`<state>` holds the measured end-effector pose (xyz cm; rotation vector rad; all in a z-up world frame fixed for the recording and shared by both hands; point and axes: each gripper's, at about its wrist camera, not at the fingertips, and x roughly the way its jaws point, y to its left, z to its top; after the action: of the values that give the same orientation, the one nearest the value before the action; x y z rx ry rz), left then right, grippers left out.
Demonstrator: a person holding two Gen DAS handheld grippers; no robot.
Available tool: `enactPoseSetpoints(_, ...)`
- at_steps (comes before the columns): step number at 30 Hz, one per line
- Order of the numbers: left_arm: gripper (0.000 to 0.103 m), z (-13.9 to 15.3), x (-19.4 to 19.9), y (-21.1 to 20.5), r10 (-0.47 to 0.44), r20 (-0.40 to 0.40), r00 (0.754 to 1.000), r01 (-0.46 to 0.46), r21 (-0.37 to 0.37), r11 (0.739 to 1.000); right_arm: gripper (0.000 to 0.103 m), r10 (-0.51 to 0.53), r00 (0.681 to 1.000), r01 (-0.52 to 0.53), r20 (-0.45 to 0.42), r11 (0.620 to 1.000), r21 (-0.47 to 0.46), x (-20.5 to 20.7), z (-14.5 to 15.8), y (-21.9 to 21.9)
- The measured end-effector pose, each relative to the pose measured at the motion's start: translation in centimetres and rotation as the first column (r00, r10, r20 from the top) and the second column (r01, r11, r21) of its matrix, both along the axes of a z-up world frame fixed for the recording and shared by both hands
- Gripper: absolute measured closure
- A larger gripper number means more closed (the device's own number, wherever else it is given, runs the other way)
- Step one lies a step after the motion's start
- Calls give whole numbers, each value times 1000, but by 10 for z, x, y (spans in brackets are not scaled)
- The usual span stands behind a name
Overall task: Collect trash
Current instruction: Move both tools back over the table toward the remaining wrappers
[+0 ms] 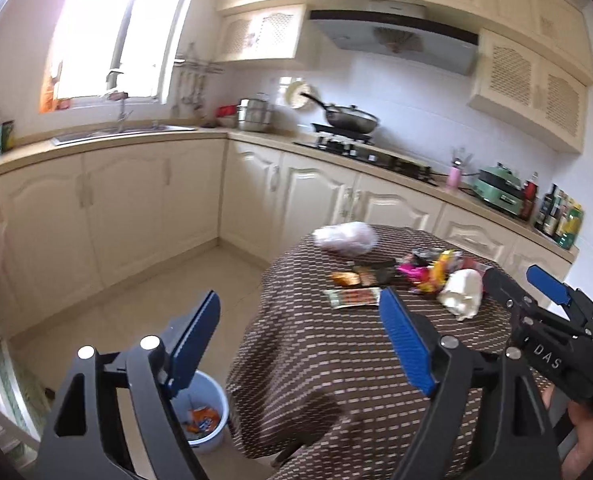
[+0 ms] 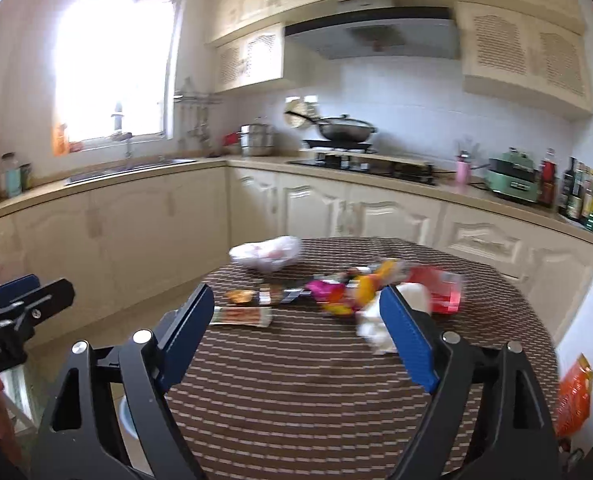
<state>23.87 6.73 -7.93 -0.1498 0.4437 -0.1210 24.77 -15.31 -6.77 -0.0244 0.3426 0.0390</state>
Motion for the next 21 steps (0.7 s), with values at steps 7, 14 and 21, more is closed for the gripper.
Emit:
enactPoseSetpoints(7, 23, -2, 20, -49, -92, -27, 995, 93, 10, 996, 20, -119, 993, 119, -9, 992, 29, -6, -8, -65)
enactPoseSetpoints(14, 23, -19, 59, -93, -161, -100, 982, 166, 45, 985, 18, -169, 982, 174, -81, 983, 60, 11, -28, -102)
enactPoseSetpoints(21, 23, -44, 99, -86, -106, -180, 978, 119, 67, 991, 18, -127, 972, 150, -199, 984, 101, 47, -49, -112)
